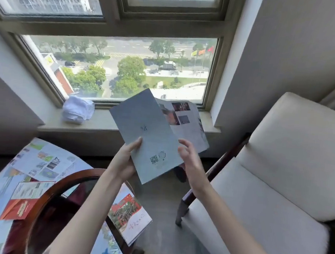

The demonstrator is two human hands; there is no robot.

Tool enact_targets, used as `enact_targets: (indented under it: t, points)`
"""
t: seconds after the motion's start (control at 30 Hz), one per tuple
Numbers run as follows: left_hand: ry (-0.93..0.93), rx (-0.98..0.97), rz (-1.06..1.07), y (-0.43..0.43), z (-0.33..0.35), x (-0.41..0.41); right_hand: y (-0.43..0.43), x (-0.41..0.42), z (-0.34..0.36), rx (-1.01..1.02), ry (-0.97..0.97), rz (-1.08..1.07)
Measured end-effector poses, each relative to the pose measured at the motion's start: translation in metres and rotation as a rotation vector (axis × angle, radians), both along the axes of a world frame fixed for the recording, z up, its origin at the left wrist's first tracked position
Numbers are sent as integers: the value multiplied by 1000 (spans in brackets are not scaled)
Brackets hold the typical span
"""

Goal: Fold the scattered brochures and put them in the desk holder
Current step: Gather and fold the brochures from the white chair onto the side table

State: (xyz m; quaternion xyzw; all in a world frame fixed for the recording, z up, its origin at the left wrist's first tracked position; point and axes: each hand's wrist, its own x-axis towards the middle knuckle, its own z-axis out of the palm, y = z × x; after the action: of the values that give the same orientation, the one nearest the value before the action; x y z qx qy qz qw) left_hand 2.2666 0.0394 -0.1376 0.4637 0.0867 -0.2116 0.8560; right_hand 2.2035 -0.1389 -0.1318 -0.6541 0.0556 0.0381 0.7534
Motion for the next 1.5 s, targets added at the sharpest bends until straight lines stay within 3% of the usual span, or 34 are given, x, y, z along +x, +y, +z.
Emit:
enact_targets:
  t: [0.1, 0.23, 0.37, 0.53, 0.63, 0.8, 0.97, 1.13, 1.33, 1.5]
  points:
    - [-46, 86, -23, 37, -7, -6, -6, 5, -6, -42, -22, -228]
    - [-128, 186, -221, 74, -11, -11, 3, 9, -14, -154, 82, 18]
    - [-170, 403, -276, 75, -20, -15, 32, 5, -18, -112, 107, 227]
    - [-384, 690, -195, 62, -37, -24, 36, -5, -41, -8, 167, 44]
    - [-343, 844, -213, 59, -53, -36, 31, -11, -49, -61, 152, 20]
    - [-220, 592, -265, 61, -66, -55, 25, -25, -52, -105, 67, 129]
    - [-219, 548, -285, 66, -54, -69, 19, -39, -57, -135, 0, 119]
    - [-395, 629, -241, 72, -33, -82, 17, -42, -64, -224, -2, 81]
    - [-645, 805, 9, 70, -27, -97, 20, -37, -64, -228, -41, 61]
    - [-735, 862, 140, 61, -33, -105, 26, -36, -73, -351, 9, -102]
